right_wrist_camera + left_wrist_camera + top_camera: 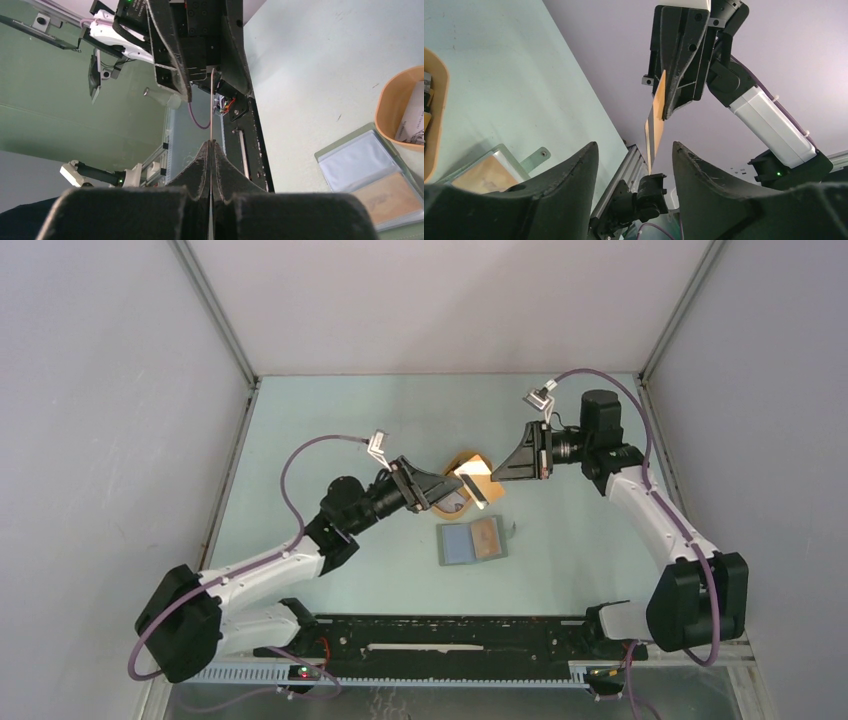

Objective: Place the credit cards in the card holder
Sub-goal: Pick up the credit card from the storage box.

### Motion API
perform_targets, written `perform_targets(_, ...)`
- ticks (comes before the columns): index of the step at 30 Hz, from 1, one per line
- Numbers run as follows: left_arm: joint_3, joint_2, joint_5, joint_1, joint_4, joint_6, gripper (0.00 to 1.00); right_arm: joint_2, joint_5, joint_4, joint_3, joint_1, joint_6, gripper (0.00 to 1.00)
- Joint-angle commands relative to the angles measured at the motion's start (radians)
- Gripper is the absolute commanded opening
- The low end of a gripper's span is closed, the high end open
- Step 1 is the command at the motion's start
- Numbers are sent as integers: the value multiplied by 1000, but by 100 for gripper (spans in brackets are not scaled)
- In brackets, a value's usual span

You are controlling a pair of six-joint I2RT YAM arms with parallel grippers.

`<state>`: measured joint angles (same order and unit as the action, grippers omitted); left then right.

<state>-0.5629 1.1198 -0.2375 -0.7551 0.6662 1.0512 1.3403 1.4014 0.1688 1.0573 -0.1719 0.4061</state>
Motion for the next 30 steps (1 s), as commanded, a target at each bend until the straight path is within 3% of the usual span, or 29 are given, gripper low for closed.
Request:
perform_targets(1,-51,15,9,-19,76,10,59,-55,18,-64,-27,0,39,0)
perform_targets(22,-90,54,-27,-29,116,-5,49,-42,15,-66,-50,-44,25,0)
perform_targets(26,-90,65,-48,-29,137,-4,19,-33,10,-54,-50,-51,11,0)
perform_targets(27,-90,68,-53,-29,139,-7,7,-31,11,-53,-50,-51,8,0)
perform_targets(28,-89,70,-59,-30,139,-13,1,-30,9,-50,-49,-51,3,0)
perform_targets(30,-79,69,-67,-29,137,-25,0,-32,6,-35,-50,-51,-18,2)
